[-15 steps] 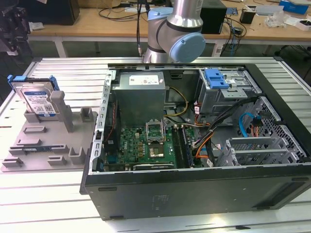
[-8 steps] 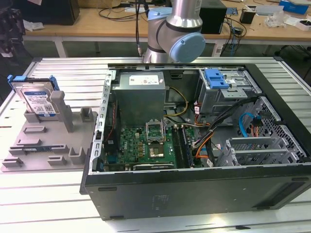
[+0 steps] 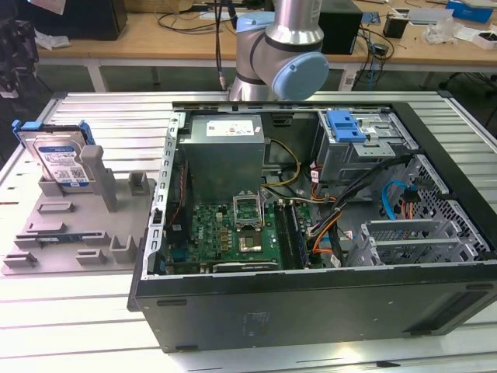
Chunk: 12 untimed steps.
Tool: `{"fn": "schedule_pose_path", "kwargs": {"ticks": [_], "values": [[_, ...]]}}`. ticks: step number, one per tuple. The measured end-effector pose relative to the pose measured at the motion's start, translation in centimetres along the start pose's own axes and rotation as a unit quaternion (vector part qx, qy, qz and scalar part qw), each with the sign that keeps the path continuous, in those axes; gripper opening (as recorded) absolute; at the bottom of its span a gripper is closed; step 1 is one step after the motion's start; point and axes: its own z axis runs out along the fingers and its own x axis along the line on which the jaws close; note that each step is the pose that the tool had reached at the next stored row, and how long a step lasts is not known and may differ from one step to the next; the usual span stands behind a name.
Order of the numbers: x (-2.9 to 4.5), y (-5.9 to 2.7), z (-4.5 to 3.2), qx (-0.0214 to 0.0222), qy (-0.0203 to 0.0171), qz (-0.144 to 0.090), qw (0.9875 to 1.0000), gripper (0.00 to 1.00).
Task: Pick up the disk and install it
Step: 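Pick up the disk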
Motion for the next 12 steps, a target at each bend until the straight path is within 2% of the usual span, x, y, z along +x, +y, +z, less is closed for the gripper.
{"fn": "schedule_pose_path", "kwargs": {"ticks": [12], "values": [[0.27, -0.07, 1.26, 0.0004, 0.0000, 0.000, 1.0000, 0.48]]}}
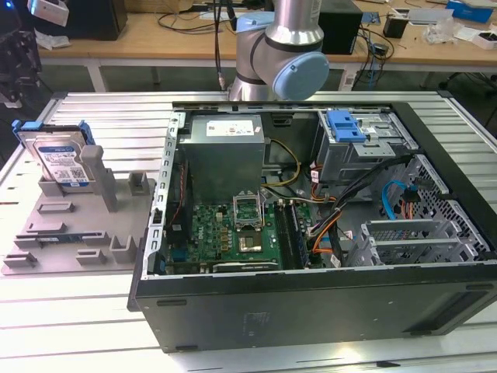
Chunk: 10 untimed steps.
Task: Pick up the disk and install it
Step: 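Pick up the disk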
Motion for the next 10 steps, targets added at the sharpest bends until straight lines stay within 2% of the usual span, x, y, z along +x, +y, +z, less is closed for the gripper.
{"fn": "schedule_pose_path", "kwargs": {"ticks": [3, 7, 10], "values": [[0.01, -0.01, 0.13, 0.0000, 0.0001, -0.004, 1.0000, 0.48], [0.18, 0.00, 0.43, 0.0000, 0.0010, -0.027, 0.9996, 0.48], [0.24, 0.10, 0.64, 0.0000, 0.0010, -0.029, 0.9996, 0.48]]}}
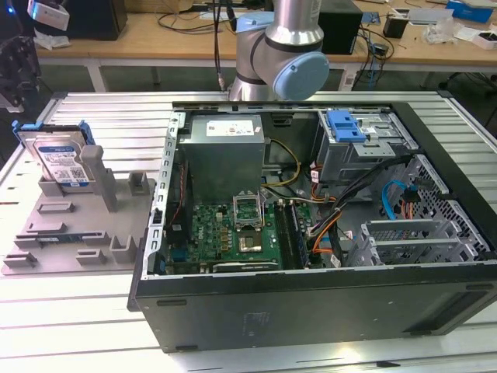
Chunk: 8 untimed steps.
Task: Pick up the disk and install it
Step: 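Pick up the disk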
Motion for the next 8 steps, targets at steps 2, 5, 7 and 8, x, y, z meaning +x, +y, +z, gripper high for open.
{"fn": "schedule_pose_path", "kwargs": {"ticks": [2, 5, 7, 8], "values": [[0.06, 0.02, 0.23, 0.0000, 0.0000, -0.001, 1.0000, 0.48], [0.20, 0.03, 0.39, -0.0001, 0.0001, -0.002, 1.0000, 0.48], [0.30, 0.02, 0.49, -0.0001, 0.0001, -0.003, 1.0000, 0.48], [0.34, 0.01, 0.57, 0.0001, 0.0000, -0.004, 1.0000, 0.48]]}}
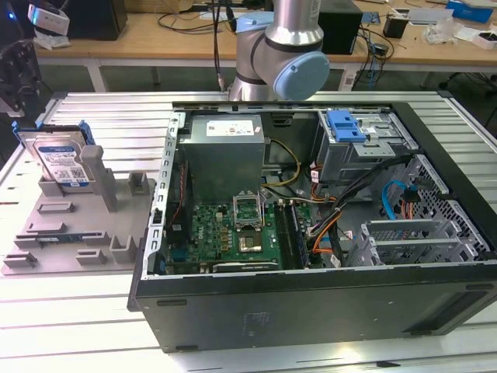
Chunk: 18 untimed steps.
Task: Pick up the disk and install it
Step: 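Pick up the disk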
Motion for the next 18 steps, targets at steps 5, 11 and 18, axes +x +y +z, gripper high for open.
{"fn": "schedule_pose_path", "kwargs": {"ticks": [5, 11, 18], "values": [[0.05, 0.01, 0.46, -0.0001, 0.0001, 0.000, 1.0000, 0.48], [0.04, 0.18, 1.01, -0.0003, 0.0001, 0.000, 1.0000, 0.48], [0.04, 0.23, 1.56, -0.0002, 0.0001, 0.000, 1.0000, 0.48]]}}
